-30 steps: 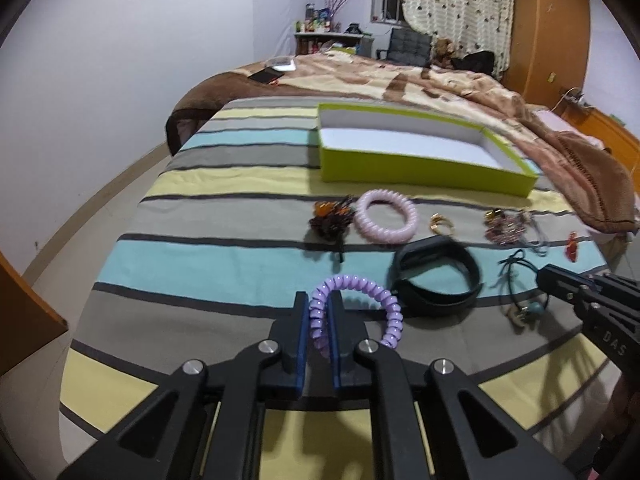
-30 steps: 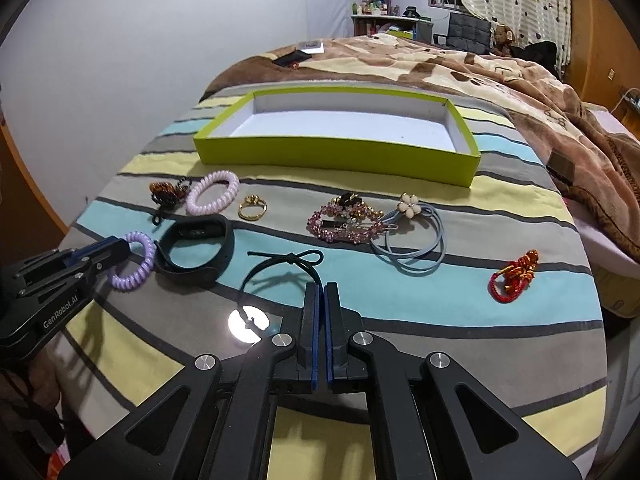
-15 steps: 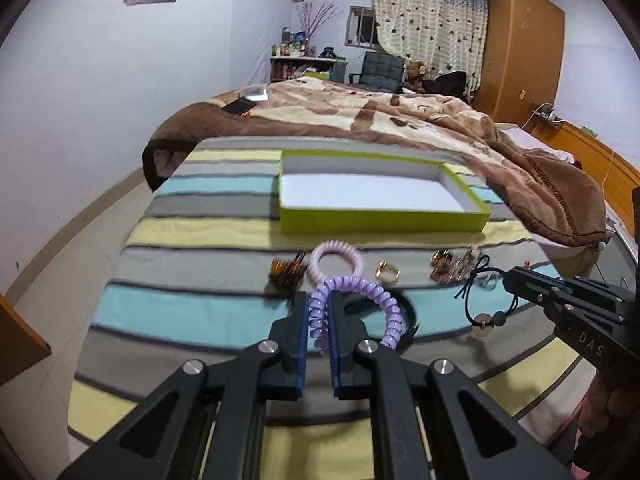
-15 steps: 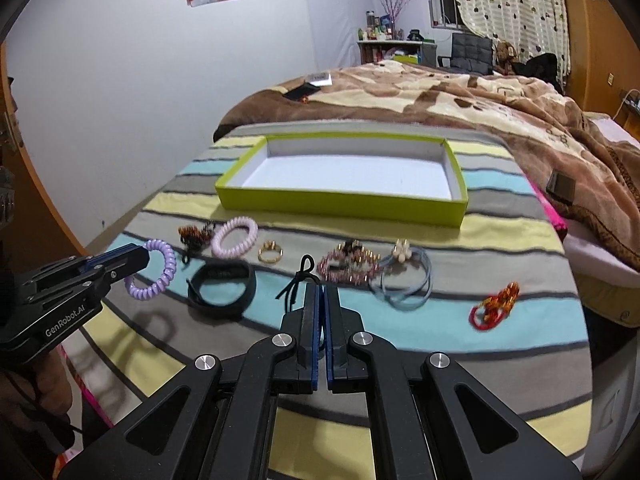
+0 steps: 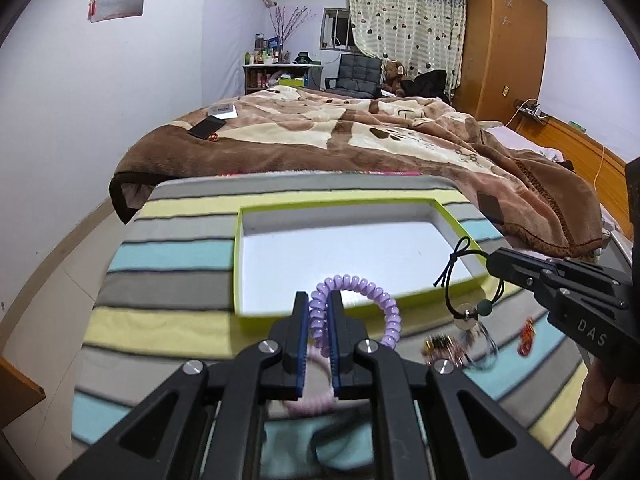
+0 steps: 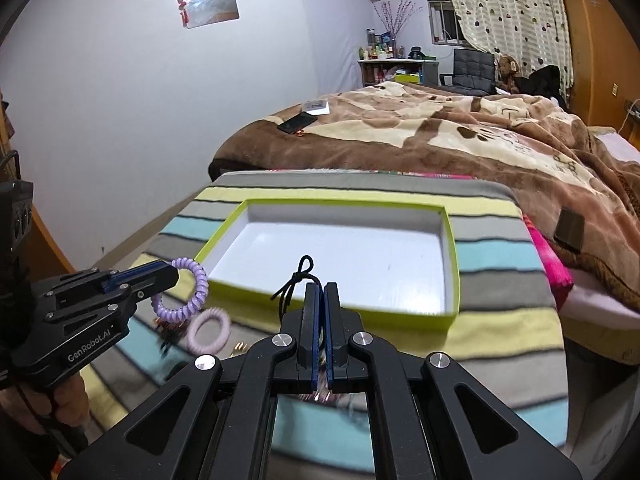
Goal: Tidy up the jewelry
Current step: 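Carry both hair ties into the green box and open both tools, then lift both open tools out of the green box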
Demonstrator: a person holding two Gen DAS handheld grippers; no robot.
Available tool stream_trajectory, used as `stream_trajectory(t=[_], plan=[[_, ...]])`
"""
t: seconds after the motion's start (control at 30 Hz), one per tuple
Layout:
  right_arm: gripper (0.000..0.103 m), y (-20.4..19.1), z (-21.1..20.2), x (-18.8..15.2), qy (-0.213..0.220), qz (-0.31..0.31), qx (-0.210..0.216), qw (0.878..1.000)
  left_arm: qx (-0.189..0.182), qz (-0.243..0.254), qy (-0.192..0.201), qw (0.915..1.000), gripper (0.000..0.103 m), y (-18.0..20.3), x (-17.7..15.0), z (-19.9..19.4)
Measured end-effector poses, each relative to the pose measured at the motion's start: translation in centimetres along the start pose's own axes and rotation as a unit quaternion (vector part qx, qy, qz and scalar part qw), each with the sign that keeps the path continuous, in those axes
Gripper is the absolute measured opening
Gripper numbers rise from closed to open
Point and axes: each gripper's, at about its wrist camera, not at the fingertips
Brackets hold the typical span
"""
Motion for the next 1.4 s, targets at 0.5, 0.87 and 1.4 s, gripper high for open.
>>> stream_trajectory(t=[0.5, 0.87, 1.4], plan=[[0.002, 4.2, 9.6, 5.6, -0.042, 0.045, -0.001, 0.998, 0.001, 0.009, -0.041, 0.9991, 0.009, -2.1, 4.9, 9.4], [0.002, 6.2, 13.7, 6.1, -0.082, 0.069, -0.023, 0.994, 0.007, 0.005, -0.093, 0.9956, 0.010, -1.9, 5.1, 14.4], [0.030, 6.0, 10.6, 6.2, -0.060, 0.071, -0.011, 0.996, -0.020, -0.011, -0.054, 0.9983, 0.037, -2.0, 5.2, 11.3]])
Point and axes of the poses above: each gripper's, at about its wrist camera, not at the fingertips, and z roughly the way its jaws point, y to its right, x to its top, and after that the axes turned 11 degrees about z, right-handed
